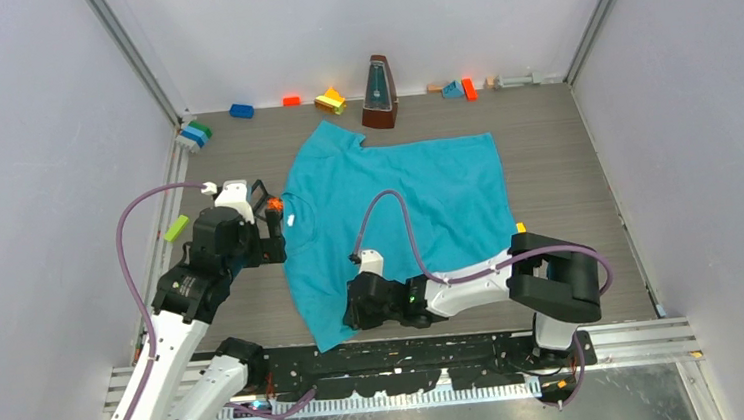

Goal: Pin the brooch onto the clothing

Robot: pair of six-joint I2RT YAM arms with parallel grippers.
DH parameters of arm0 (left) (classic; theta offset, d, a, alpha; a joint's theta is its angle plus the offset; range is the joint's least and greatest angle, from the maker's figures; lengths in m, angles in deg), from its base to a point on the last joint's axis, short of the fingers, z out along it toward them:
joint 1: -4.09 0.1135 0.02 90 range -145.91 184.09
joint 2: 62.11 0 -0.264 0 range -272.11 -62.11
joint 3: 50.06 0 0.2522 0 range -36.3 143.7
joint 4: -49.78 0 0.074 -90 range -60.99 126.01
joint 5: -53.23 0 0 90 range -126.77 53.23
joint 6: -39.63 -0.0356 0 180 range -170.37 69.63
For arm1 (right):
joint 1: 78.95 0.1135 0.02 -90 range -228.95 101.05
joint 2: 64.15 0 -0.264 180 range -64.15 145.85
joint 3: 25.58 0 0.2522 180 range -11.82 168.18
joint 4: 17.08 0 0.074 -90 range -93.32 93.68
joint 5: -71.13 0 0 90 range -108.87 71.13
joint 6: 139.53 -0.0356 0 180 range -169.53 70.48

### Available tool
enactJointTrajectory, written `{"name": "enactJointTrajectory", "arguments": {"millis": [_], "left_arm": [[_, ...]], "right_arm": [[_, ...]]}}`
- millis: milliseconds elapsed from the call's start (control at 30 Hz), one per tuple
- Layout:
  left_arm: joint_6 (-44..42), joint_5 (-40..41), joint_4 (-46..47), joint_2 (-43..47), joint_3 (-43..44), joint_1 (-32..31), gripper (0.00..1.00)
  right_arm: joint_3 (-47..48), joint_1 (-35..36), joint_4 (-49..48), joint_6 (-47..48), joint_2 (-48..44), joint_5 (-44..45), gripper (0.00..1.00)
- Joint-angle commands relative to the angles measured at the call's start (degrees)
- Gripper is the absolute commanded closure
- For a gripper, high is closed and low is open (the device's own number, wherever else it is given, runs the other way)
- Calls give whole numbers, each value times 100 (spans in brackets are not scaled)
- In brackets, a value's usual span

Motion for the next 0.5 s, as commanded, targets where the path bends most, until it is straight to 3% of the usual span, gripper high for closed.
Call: {"name": "enactJointTrajectory", "arguments": {"millis": [0,167,467], "left_arm": [[-79,-10,346,-40,-1,15,0],[-68,-106,494,-441,134,15,0],[38,-549,954,-1817,723,246,0]], "right_arm": [[-13,88,555,123,-31,159,75],[473,89,1003,513,-291,414,68],[1010,65,1344,1543,-1546,1102,32]]}}
